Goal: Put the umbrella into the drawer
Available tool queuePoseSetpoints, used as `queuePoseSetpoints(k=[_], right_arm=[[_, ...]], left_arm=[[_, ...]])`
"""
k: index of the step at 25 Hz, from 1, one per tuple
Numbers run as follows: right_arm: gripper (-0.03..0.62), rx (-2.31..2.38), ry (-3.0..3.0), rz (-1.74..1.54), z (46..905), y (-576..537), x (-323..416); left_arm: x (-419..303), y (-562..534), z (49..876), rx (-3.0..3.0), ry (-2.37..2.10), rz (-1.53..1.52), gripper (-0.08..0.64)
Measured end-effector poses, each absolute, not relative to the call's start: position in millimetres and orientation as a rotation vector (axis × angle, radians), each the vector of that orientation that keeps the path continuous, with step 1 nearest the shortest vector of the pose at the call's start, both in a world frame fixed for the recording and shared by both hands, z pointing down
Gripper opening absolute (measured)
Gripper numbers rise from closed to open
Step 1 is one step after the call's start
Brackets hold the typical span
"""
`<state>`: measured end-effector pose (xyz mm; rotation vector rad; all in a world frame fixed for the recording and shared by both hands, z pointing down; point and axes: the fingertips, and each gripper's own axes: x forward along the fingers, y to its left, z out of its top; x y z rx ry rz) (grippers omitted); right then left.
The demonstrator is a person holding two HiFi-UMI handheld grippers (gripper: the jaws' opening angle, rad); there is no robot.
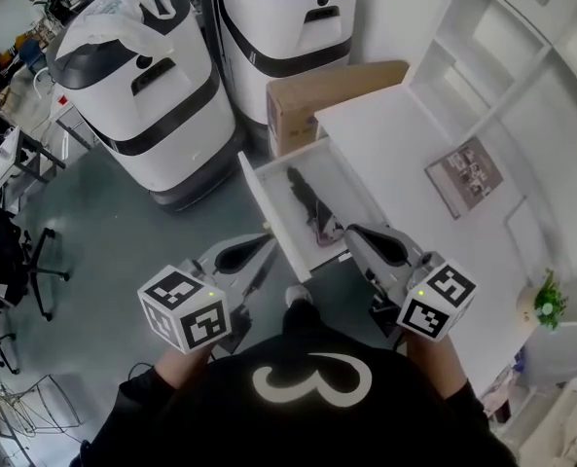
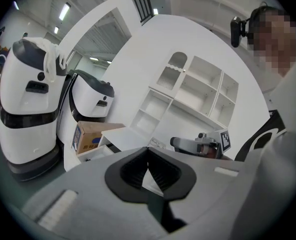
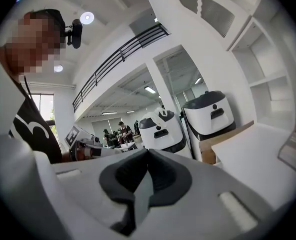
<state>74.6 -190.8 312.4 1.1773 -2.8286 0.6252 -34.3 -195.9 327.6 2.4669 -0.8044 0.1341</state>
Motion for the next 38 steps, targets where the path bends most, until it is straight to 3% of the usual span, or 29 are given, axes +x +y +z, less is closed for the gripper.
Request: queuePoseSetpoints(k=[38], right_arm=[[0.003,1.272,-2.789,0.564,313,-111,82]], left_arm=[[-27,-125,312,2.545,-0.763,0.124,0.009]])
